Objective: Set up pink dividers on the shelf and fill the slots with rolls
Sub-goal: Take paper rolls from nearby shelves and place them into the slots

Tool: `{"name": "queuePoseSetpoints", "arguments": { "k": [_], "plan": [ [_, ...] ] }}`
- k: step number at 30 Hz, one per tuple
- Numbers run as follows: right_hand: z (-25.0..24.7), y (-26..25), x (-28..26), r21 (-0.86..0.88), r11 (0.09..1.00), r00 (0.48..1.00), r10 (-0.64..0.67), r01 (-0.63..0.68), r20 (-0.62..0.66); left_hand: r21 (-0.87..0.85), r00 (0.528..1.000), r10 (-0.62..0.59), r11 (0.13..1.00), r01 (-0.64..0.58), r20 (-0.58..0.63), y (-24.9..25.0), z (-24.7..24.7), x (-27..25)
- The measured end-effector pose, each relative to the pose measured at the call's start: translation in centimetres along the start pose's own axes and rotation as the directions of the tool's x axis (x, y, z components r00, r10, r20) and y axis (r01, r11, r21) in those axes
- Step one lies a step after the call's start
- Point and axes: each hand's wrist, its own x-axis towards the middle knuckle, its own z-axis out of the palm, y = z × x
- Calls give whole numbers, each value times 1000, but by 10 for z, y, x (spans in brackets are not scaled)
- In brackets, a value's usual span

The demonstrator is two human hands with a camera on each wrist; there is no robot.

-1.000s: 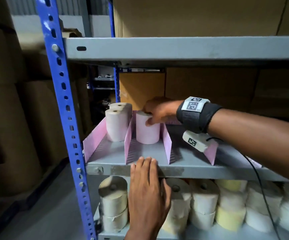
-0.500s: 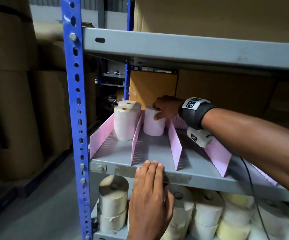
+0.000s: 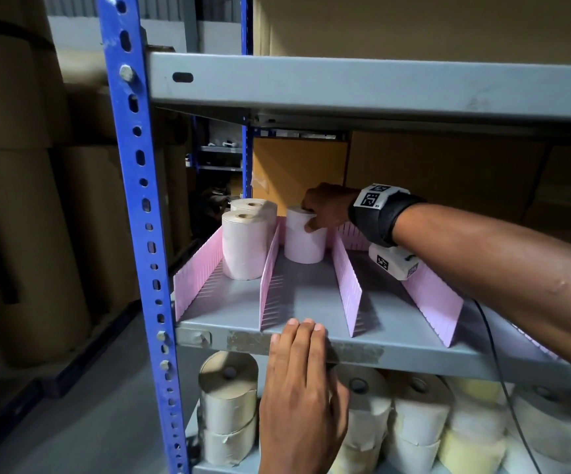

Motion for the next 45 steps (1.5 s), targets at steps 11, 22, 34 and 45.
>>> {"name": "queuePoseSetpoints", "arguments": {
  "k": [11, 22, 34, 45],
  "plan": [
    [-13, -5, -18, 19, 999, 998, 43, -44, 44, -5, 984, 7, 1000, -6, 179, 2, -24, 7],
    [-51, -48, -196, 51, 996, 987, -59, 67, -152, -115, 949, -10, 992, 49, 316, 1, -49, -3],
    [40, -57, -461, 371, 880, 914, 374, -295, -159, -642, 982, 15, 759, 110, 186, 100, -108, -75],
    [76, 45, -597, 406, 718, 755, 648, -565, -96, -780, 971, 194, 626, -10, 143, 247, -53, -82]
  ]
}}
